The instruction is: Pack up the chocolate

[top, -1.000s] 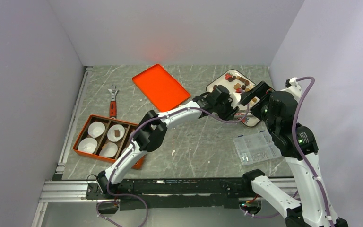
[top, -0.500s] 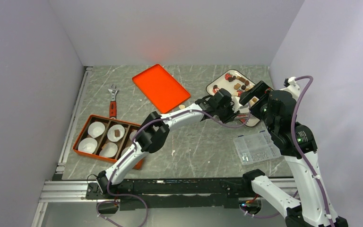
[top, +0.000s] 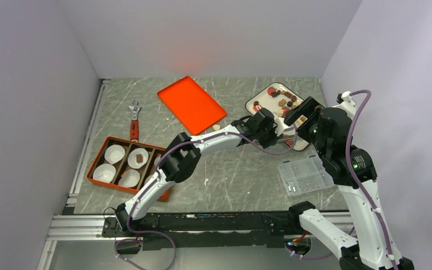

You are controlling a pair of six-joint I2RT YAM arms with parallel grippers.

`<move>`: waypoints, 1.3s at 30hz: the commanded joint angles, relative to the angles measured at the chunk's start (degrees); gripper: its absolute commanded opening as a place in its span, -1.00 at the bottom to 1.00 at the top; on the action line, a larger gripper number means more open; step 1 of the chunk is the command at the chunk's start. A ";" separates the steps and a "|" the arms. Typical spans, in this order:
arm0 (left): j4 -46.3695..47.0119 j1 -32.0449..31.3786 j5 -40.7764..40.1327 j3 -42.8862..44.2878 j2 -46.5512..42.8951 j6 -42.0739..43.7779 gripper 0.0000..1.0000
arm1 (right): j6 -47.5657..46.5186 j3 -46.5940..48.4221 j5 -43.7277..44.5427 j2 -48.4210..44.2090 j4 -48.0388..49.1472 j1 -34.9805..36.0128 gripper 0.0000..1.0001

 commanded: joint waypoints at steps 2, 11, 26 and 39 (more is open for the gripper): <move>6.60 0.94 0.56 -6.40 -11.32 -3.79 -0.56 | -1.17 -0.45 -1.03 -0.59 2.04 0.21 0.99; 9.37 3.25 -0.44 -16.00 -20.71 -9.18 -0.58 | -1.95 0.07 -2.83 0.26 4.64 0.20 0.99; 3.07 11.48 -8.17 -38.71 -42.49 -18.40 -0.61 | -2.46 -1.55 -8.08 4.89 9.69 0.18 1.00; -13.40 18.09 -17.25 -54.16 -64.69 -22.17 -0.60 | -4.82 -3.44 -13.91 12.03 12.90 0.21 0.99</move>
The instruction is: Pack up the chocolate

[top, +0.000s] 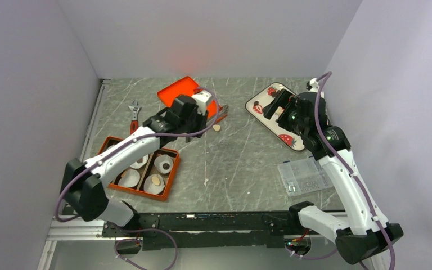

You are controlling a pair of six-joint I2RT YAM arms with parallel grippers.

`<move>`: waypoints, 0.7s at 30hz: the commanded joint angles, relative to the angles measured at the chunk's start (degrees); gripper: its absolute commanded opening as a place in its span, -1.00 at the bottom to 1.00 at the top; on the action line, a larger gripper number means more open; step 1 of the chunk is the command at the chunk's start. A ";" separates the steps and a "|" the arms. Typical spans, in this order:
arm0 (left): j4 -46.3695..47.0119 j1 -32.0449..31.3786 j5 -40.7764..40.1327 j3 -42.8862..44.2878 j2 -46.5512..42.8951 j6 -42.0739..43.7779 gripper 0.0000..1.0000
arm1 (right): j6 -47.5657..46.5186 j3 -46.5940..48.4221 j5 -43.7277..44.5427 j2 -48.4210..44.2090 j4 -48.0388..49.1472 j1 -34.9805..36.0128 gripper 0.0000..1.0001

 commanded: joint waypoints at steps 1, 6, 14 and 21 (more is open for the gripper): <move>-7.46 1.77 -4.95 -2.51 -8.53 -2.13 -0.59 | -2.25 -0.45 -2.76 1.46 3.33 0.06 0.99; -14.75 3.21 -8.15 -5.93 -15.70 -4.28 -0.58 | -2.57 -1.78 -4.78 2.91 4.25 0.06 0.99; -28.15 4.29 -14.10 -9.82 -26.31 -10.62 -0.57 | -3.65 -2.86 -7.08 5.07 5.00 0.06 0.99; -40.39 4.49 -19.65 -11.35 -33.76 -18.24 -0.56 | -4.07 -3.77 -10.19 7.11 5.92 0.06 0.99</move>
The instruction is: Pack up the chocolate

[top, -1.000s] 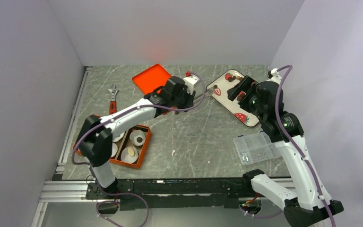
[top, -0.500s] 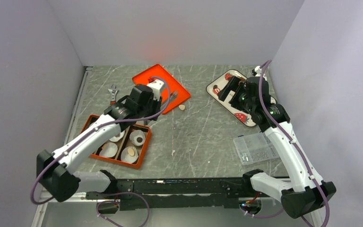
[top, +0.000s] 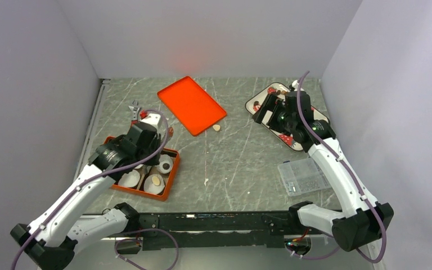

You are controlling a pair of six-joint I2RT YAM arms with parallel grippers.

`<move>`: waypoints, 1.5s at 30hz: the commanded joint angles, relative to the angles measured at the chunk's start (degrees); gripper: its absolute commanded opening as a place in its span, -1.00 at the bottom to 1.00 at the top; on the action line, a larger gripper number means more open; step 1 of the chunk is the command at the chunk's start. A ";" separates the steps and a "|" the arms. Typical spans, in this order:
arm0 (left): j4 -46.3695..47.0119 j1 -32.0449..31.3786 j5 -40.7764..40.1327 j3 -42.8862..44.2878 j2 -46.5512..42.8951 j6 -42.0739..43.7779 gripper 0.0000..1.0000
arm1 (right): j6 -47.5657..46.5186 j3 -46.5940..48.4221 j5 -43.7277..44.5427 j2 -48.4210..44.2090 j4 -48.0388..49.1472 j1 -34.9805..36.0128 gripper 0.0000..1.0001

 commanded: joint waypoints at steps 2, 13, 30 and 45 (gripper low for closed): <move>-11.22 0.31 -6.73 -0.69 -4.65 -8.36 -0.56 | -1.31 -0.33 -3.37 1.07 2.86 0.06 0.99; -27.91 0.30 -11.52 0.18 -11.28 -18.91 -0.56 | -1.51 -2.46 -5.39 2.49 4.75 0.04 0.99; -35.31 0.32 -7.97 -2.27 -13.23 -24.11 -0.55 | -2.39 -3.62 -7.01 3.64 6.20 0.06 0.99; -33.71 0.33 -8.76 -7.64 -11.89 -24.95 -0.49 | -2.47 -4.42 -7.27 3.33 6.20 0.06 0.99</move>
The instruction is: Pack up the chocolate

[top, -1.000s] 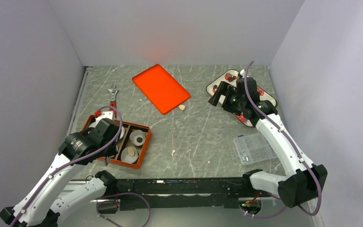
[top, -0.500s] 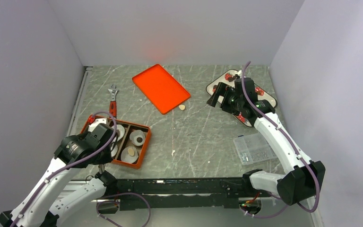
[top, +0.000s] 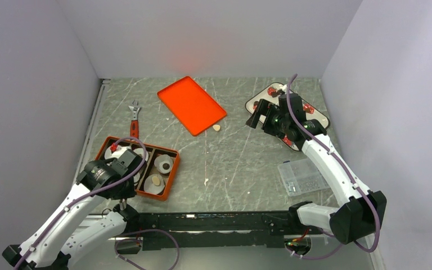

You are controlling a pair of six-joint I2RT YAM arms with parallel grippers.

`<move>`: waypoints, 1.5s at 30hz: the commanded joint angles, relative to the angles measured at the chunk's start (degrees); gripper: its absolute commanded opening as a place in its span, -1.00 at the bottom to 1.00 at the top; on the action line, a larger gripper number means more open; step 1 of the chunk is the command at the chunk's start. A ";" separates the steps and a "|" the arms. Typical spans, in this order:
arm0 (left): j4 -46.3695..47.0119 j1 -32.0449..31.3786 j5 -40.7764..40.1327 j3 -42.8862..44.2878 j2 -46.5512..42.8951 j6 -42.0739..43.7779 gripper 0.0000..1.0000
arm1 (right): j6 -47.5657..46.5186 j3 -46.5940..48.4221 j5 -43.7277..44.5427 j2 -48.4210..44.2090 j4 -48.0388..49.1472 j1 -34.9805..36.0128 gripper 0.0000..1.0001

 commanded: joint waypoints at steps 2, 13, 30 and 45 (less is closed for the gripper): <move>1.18 0.22 -0.59 -0.56 0.43 -1.30 -0.45 | -0.77 -0.25 -0.91 -0.85 2.35 0.06 0.99; 0.54 0.21 -2.04 0.63 -0.07 -2.18 -0.22 | -0.57 -0.43 -1.31 -1.22 2.58 0.06 0.99; 0.28 0.22 -3.96 8.46 -0.63 -0.20 -0.21 | 0.11 -0.42 -2.00 -2.33 3.08 0.15 0.99; 33.74 0.22 5.36 18.27 16.24 16.47 -0.21 | 0.81 4.11 4.55 -6.89 0.05 0.15 0.99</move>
